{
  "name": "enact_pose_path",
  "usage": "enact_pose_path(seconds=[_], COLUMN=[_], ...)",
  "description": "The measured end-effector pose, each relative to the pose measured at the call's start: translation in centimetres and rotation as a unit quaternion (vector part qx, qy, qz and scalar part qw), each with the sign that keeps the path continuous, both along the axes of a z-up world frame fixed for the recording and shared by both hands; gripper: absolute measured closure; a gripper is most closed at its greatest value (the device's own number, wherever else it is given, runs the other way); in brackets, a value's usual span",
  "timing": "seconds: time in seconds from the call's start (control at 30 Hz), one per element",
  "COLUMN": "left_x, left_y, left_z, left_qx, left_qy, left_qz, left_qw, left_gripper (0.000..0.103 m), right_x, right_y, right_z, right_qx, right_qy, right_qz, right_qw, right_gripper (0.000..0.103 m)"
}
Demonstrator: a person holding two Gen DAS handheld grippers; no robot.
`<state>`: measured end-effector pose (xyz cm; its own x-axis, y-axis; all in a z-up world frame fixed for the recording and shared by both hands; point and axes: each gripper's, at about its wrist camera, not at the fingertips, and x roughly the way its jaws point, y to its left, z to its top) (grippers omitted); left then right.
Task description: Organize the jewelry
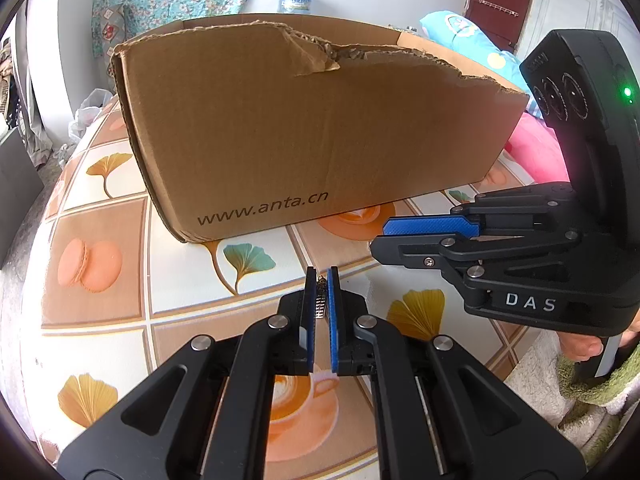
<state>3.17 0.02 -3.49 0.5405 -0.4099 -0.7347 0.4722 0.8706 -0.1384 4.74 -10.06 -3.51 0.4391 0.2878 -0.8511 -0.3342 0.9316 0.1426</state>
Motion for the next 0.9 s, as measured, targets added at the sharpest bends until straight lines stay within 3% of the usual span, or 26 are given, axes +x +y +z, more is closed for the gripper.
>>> enact_pose_path(seconds=[0.33, 0.43, 0.9], left_x=[0.0, 0.0, 0.0], left_y=[0.0, 0.1, 0.1], left_z=[0.0, 0.0, 0.0], left_qx=[-0.001, -0.001, -0.001], left_qy=[0.0, 0.0, 0.0], left_qz=[0.0, 0.001, 0.002], left_qw=[1.0, 1.0, 1.0], left_gripper=[0.098, 0.098, 0.098], right_x=[-1.2, -1.4, -1.0], right_y=[2.2, 2.6, 0.0], right_z=[-0.1, -0.1, 0.2], right_qx=[-0.061, -0.049, 0.025], right_qy=[-0.031, -0.026, -0.006], right_qz=[0.026, 0.028, -0.003], right_qw=[0.997, 0.998, 1.0], right_gripper=[0.089, 0.098, 0.099])
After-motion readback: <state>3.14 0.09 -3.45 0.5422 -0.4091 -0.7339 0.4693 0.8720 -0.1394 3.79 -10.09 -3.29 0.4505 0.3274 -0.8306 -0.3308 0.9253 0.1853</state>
